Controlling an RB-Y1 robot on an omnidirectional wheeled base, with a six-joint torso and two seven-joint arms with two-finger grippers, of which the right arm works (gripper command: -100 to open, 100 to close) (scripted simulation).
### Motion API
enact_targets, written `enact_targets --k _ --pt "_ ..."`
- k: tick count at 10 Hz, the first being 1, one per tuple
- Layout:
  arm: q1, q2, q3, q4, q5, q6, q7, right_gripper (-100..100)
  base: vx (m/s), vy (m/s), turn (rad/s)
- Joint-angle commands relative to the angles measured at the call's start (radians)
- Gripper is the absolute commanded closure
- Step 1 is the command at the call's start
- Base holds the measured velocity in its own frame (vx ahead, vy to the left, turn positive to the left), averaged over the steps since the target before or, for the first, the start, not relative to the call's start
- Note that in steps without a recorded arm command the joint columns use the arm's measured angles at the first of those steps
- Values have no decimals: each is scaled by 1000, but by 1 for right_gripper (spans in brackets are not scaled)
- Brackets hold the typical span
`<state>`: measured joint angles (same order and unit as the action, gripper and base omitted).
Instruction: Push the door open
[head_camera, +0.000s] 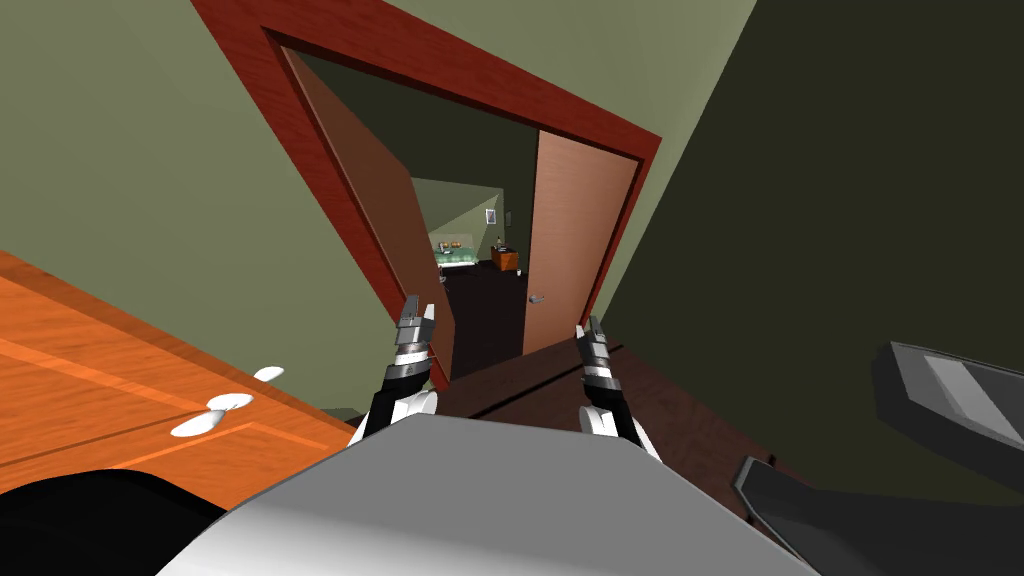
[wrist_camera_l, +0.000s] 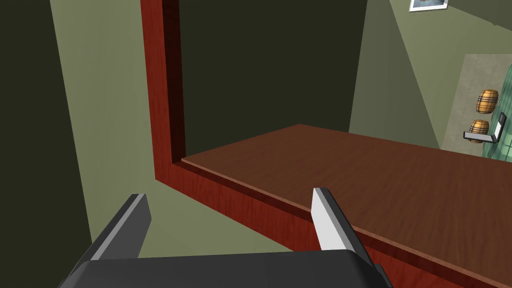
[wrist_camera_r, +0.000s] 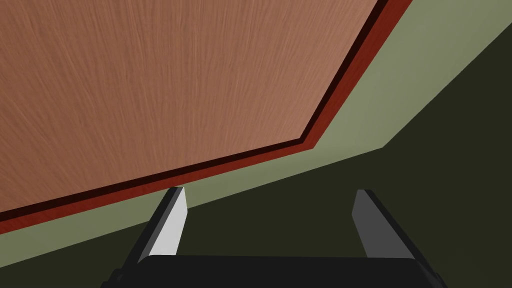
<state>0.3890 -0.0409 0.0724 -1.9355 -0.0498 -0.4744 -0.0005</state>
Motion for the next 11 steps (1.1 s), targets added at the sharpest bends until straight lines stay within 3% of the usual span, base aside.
enact_targets --k 1,2,4,5,11 --pt "-22 -7 6 50 -3 -12 -2 -100 106 -42 73" --pt "-22 -7 6 52 -3 -12 -2 -100 74 -28 22" --pt "-48 -17 14 113 -8 -30 -7 -100 62 -24 71" --pt "-48 -17 14 119 -8 -30 -7 -100 52 -32 38" --pt "-114 -42 36 296 -21 -76 -20 -100 72 -46 71"
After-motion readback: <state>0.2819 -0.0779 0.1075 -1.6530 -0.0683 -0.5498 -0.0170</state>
